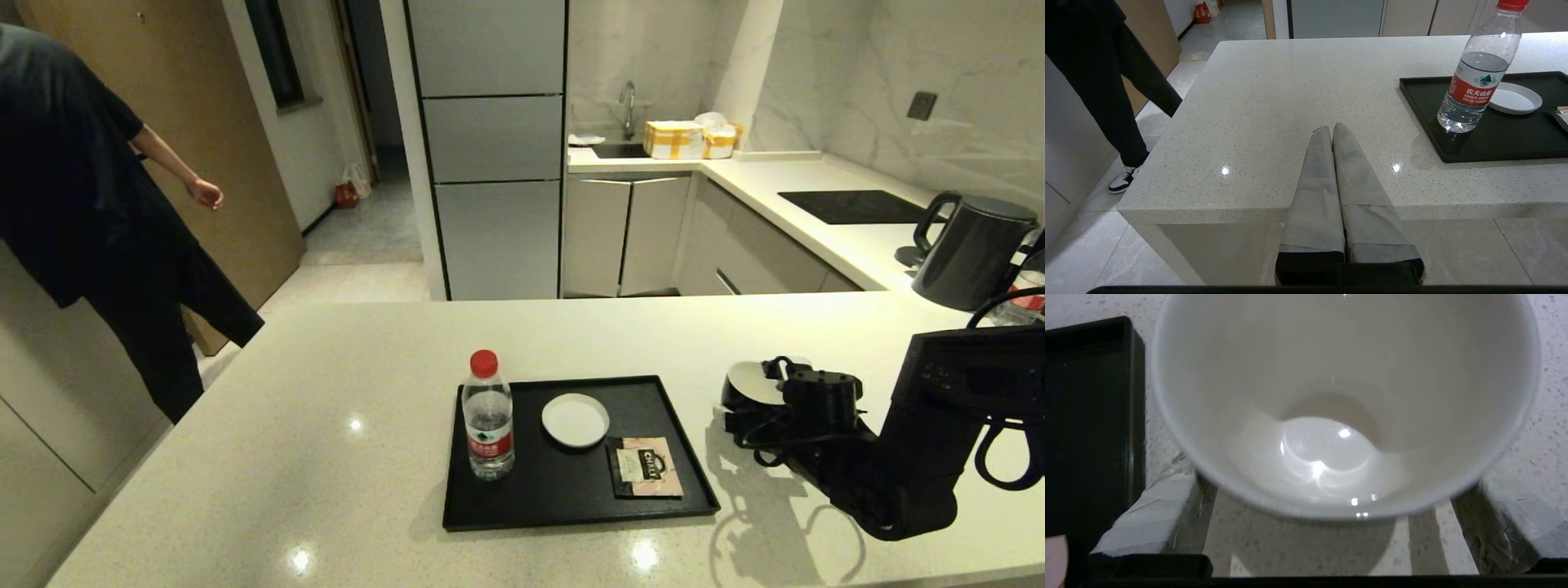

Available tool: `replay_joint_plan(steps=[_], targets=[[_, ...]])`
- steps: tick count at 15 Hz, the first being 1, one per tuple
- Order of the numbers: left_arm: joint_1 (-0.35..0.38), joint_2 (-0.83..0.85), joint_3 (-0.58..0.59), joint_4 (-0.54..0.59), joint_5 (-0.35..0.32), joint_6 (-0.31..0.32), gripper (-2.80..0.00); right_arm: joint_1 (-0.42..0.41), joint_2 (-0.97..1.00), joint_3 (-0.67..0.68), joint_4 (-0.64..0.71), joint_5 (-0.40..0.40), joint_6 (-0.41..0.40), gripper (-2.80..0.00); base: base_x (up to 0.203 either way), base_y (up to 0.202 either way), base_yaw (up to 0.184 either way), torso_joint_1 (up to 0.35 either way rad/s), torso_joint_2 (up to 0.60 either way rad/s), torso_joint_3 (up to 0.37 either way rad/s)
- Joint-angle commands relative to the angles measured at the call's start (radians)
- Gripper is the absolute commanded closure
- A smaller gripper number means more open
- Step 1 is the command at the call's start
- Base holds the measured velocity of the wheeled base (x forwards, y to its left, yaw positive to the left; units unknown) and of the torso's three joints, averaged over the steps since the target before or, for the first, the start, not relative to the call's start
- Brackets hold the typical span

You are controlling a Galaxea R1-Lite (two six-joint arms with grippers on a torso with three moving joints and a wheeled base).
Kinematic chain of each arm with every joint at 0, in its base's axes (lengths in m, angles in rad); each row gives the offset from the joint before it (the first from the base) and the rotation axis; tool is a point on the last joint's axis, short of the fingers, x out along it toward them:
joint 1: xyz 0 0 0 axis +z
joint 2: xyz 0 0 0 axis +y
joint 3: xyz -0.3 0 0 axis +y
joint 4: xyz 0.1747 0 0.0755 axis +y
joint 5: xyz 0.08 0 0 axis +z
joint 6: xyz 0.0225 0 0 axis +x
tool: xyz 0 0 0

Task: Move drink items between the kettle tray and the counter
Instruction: Place it on the right, then pick up the tea bag

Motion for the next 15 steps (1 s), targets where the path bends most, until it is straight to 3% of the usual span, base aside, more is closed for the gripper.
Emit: replay_joint_plan(steps=[1,11,12,15], targets=[[0.000,-0.002,0.001,0.000,0.001,0.000,0.00,0.001,-0.060,0.039,-0.008,0.001,0.003,-2.80,0.000,0.000,0.000,0.000,0.00,0.000],[0.000,-0.002,0.002,0.000,0.001,0.000,0.00,0.049,-0.201,0.309,-0.129,0.003,0.009,-2.80,0.000,0.000,0.000,0.000,0.00,0.000],[0.000,-0.002,0.002,0.000,0.001,0.000,0.00,0.061,-0.220,0.337,-0.139,0.003,0.010,0.00,0.000,0.000,0.000,0.000,0.00,0.000],[0.000,-0.002,0.002,0.000,0.001,0.000,0.00,0.107,-0.268,0.379,-0.141,0.003,0.012,0.00,0.000,0.000,0.000,0.000,0.00,0.000]])
